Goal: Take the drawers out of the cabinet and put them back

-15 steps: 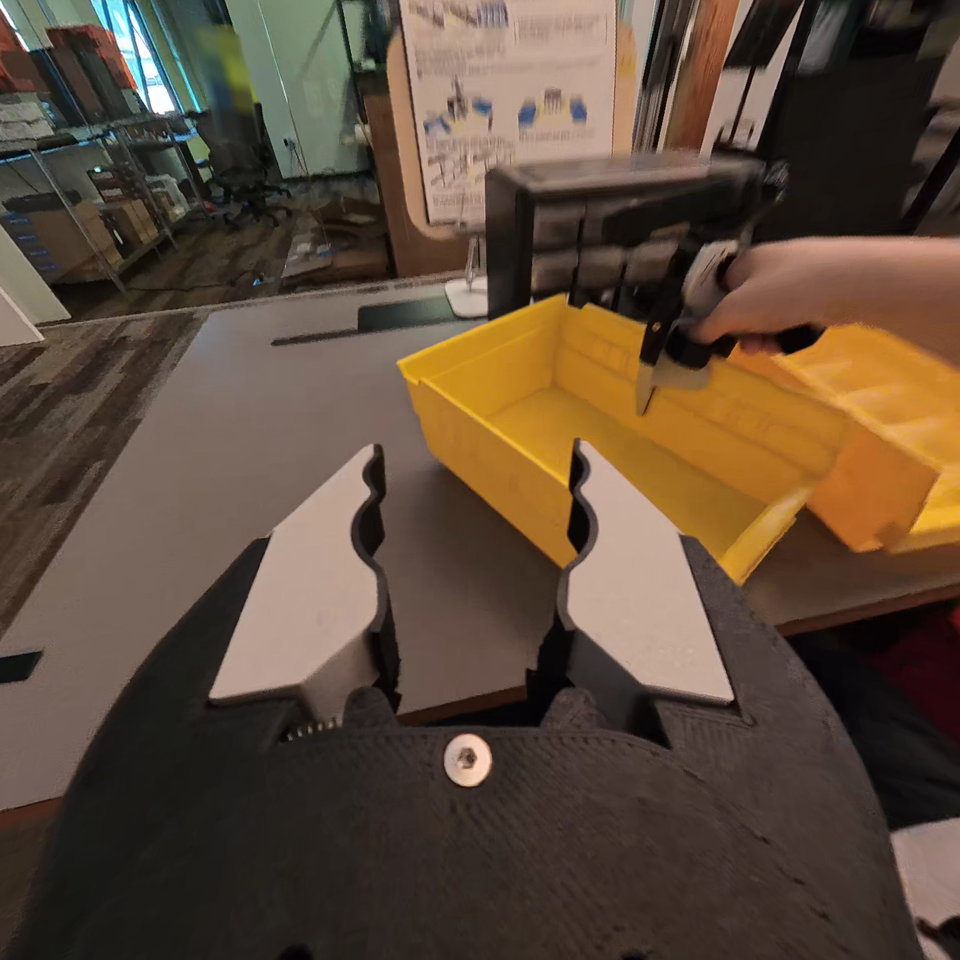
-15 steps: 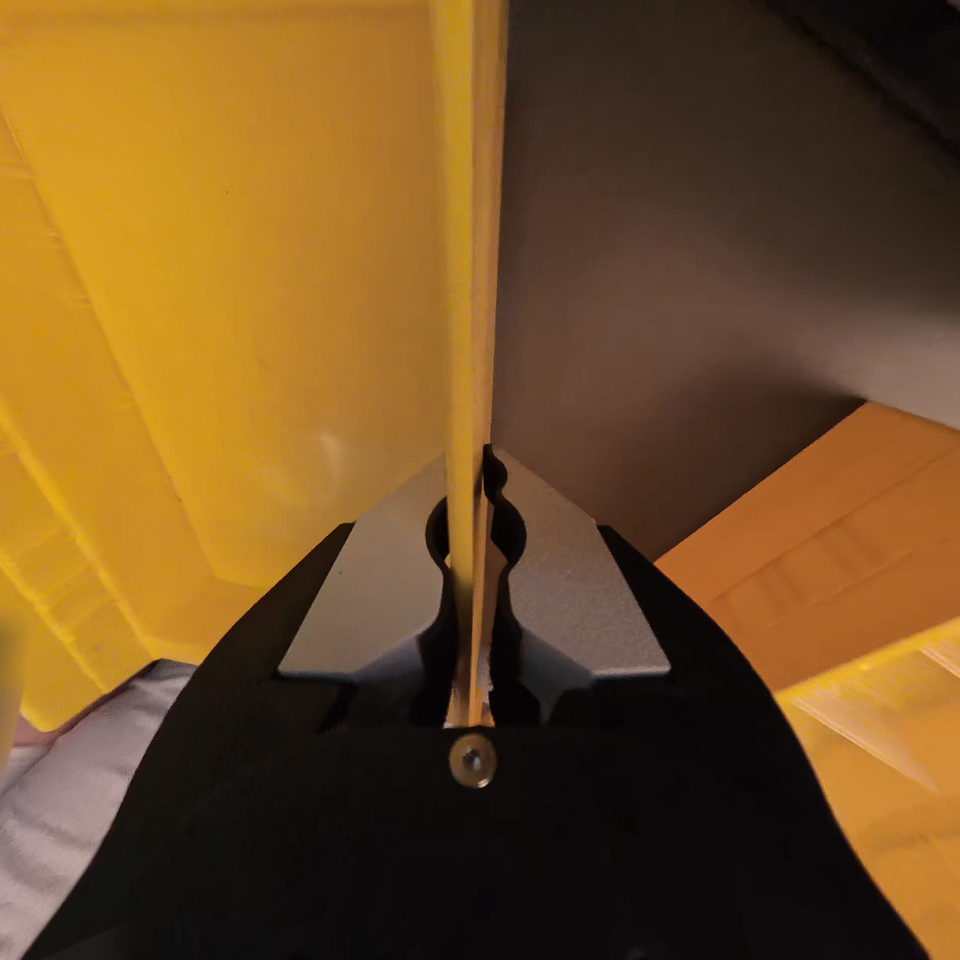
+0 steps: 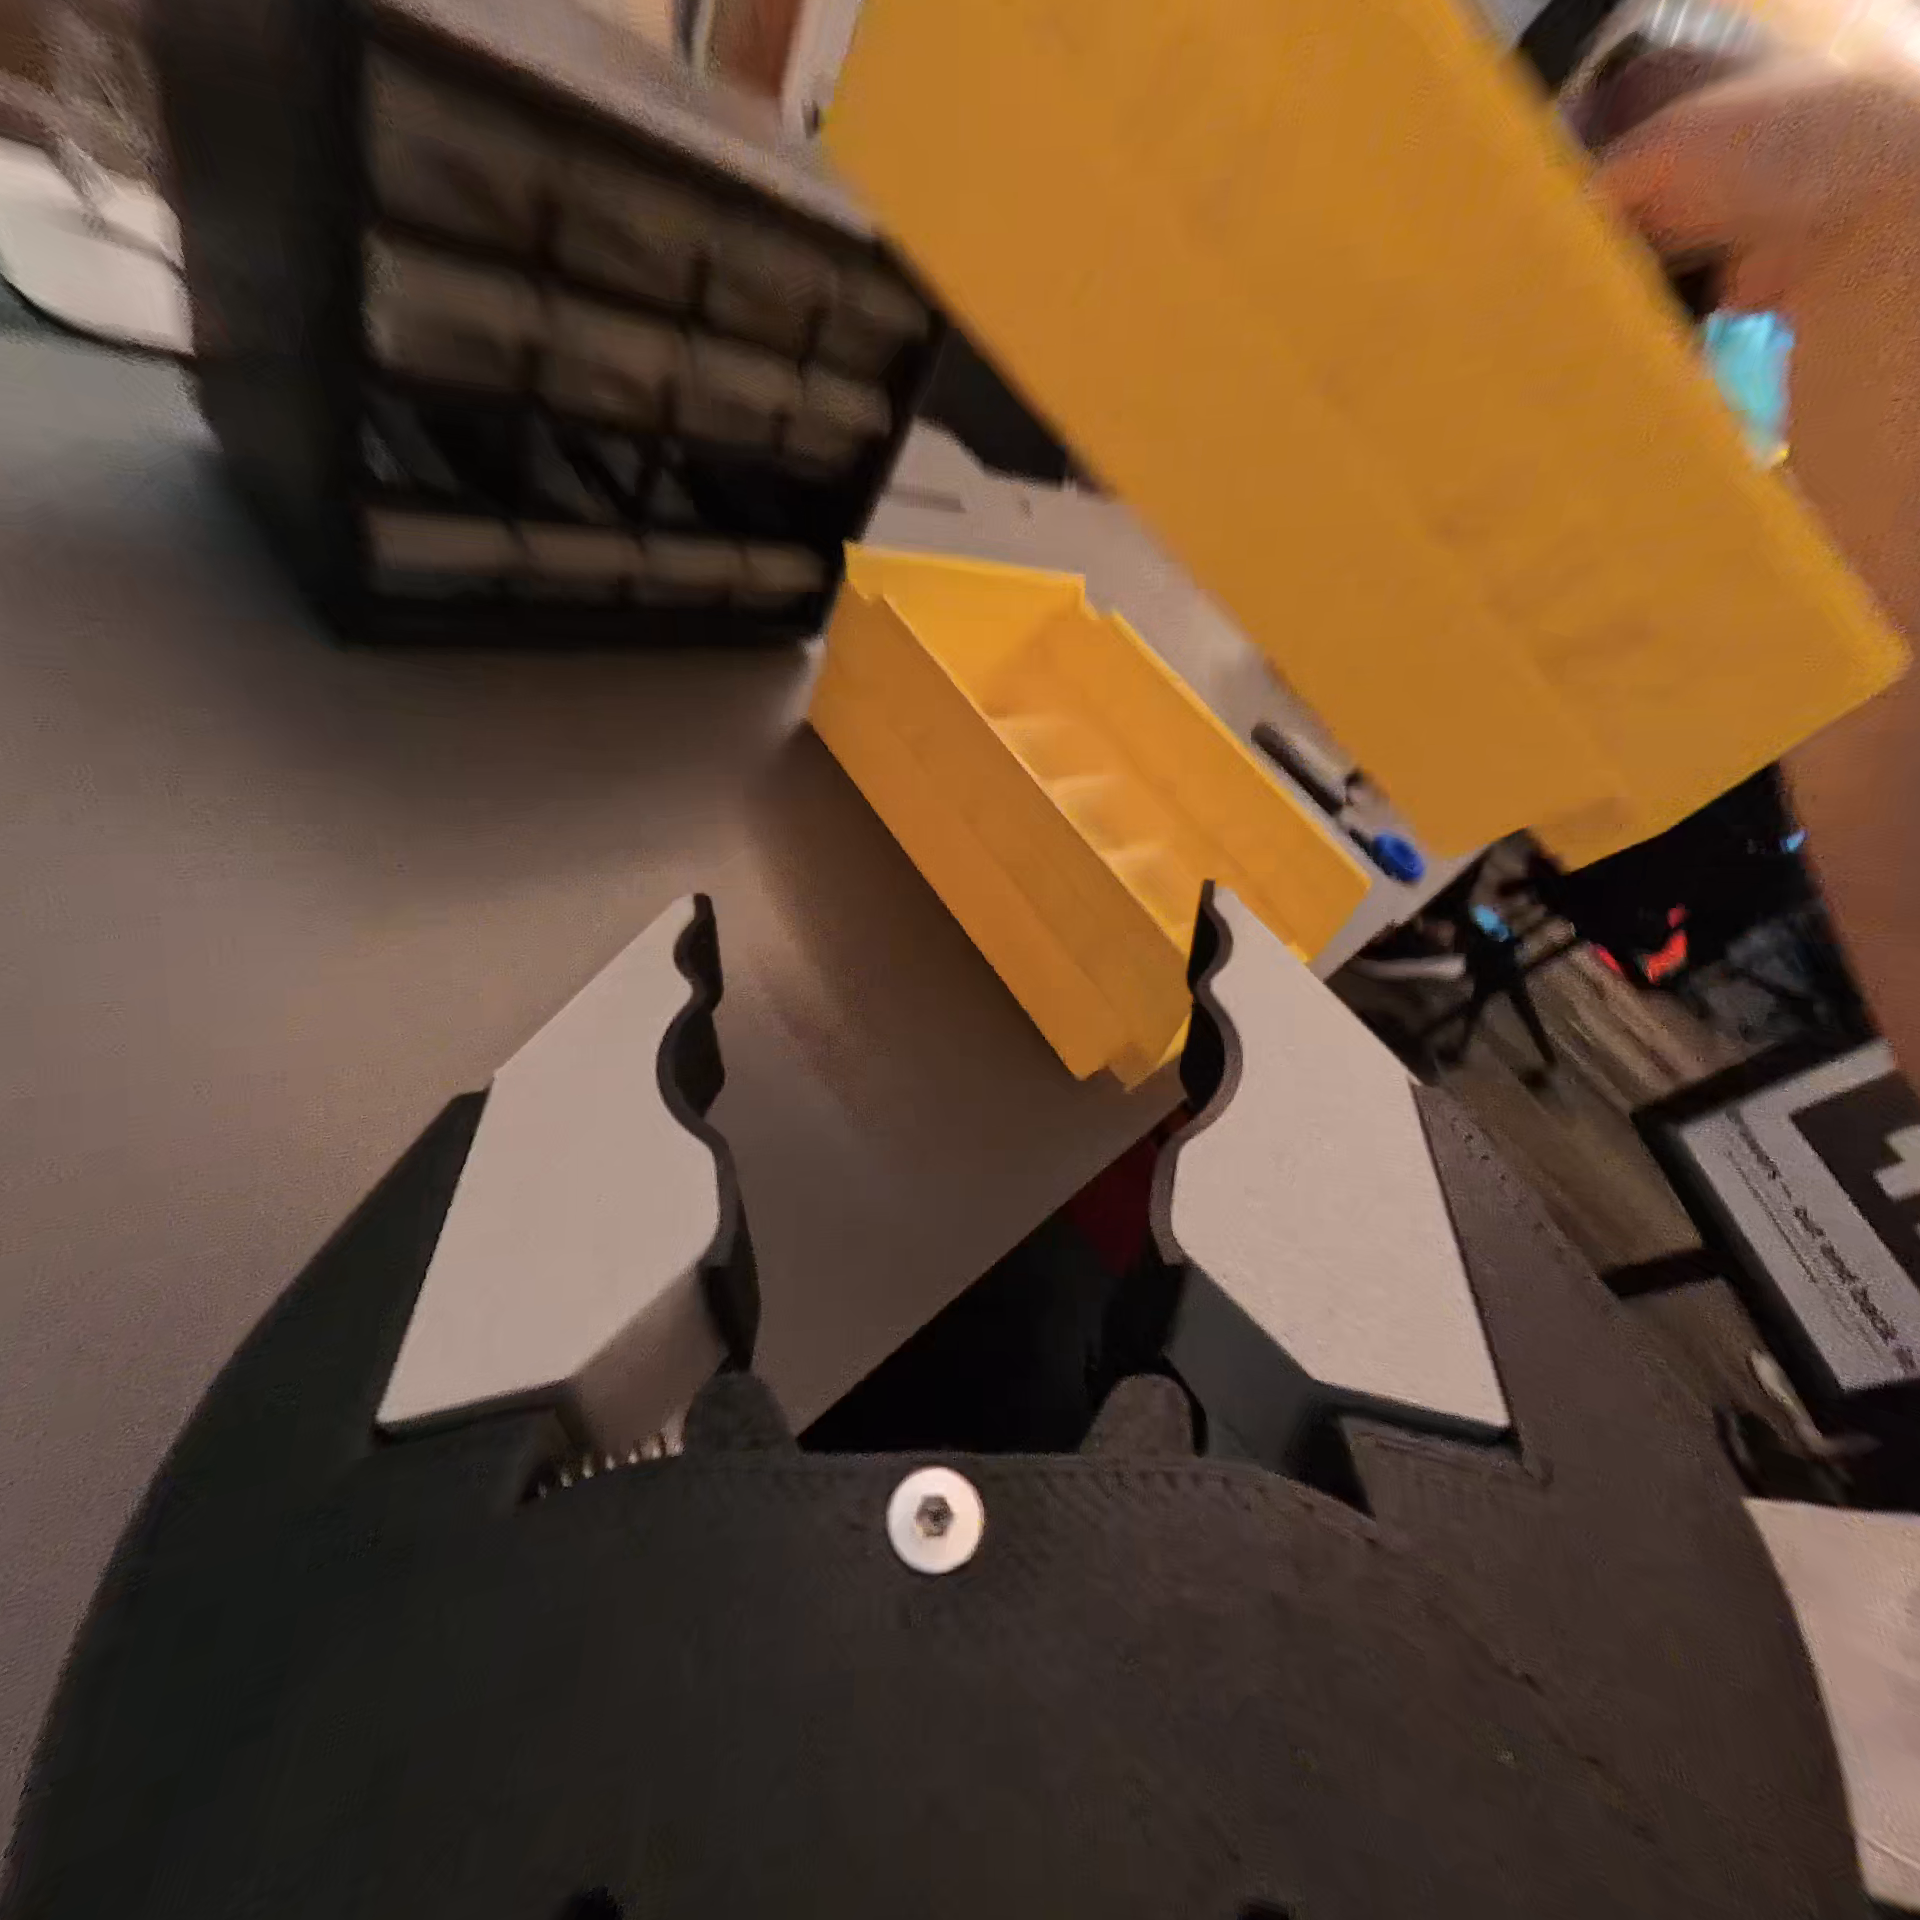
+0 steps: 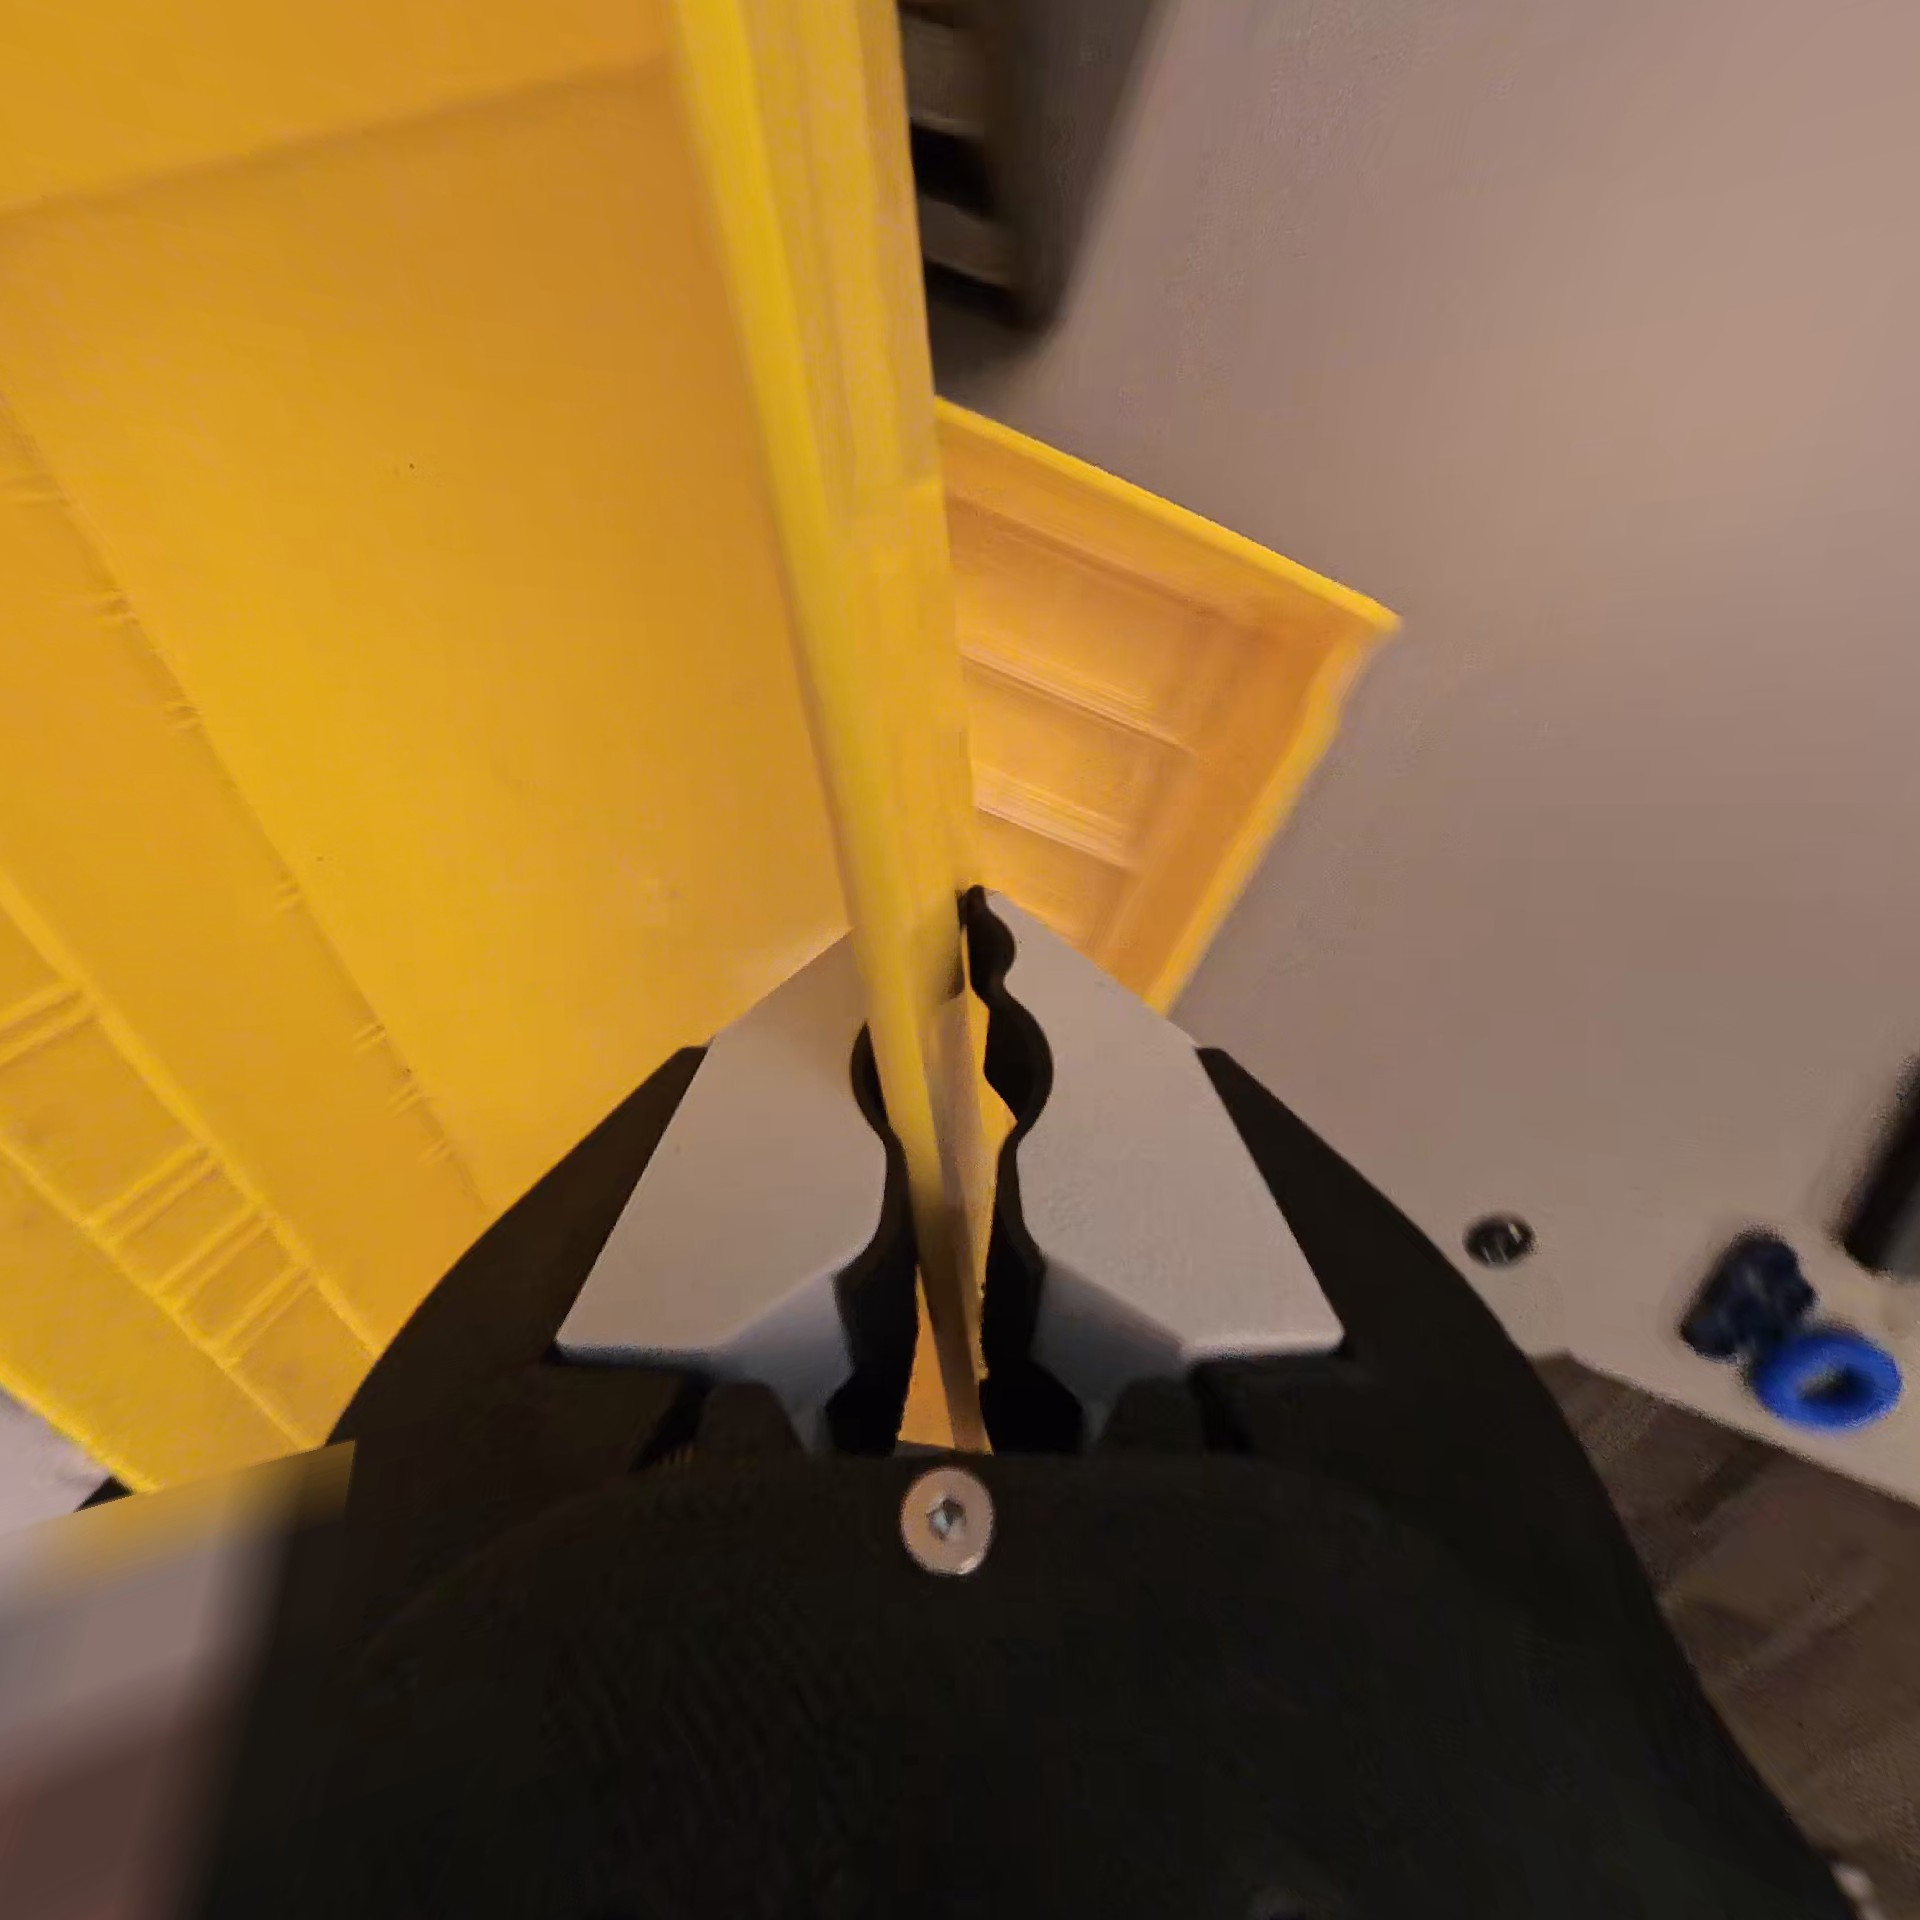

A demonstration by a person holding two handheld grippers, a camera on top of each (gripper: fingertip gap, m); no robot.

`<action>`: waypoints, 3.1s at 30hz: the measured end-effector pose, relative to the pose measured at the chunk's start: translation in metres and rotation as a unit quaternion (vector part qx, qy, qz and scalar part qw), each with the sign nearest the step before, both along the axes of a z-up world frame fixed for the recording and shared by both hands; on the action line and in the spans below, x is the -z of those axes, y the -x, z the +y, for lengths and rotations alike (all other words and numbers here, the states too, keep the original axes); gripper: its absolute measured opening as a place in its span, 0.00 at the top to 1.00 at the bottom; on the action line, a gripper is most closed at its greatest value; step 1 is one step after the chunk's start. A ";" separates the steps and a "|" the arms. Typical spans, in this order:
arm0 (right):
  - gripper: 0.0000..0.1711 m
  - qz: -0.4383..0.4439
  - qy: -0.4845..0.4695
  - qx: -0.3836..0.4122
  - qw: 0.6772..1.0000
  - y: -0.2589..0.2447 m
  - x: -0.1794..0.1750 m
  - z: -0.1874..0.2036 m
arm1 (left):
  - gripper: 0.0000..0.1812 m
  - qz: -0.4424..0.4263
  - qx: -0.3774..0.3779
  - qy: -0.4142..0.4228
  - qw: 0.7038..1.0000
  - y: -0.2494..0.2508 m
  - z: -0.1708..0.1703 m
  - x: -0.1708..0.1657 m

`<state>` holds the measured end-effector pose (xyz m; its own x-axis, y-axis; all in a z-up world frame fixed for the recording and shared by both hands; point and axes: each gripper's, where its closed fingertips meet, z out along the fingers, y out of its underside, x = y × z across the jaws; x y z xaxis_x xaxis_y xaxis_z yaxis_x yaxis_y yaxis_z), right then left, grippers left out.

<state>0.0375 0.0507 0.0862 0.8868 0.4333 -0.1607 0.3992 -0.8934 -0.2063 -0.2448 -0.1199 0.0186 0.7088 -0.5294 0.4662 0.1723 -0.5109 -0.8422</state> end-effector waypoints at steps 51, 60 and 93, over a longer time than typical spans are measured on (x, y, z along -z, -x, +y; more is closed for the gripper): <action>0.99 -0.011 0.086 0.204 0.975 -0.313 0.227 0.033 | 0.99 0.261 -0.105 0.359 0.890 0.208 0.076 0.109; 0.97 -0.028 0.082 0.199 0.976 -0.318 0.227 0.032 | 0.97 0.178 -0.178 0.377 0.891 0.276 0.089 0.107; 0.98 -0.027 0.079 0.250 0.965 -0.318 0.230 0.054 | 0.95 0.092 -0.276 0.371 0.882 0.367 0.149 0.105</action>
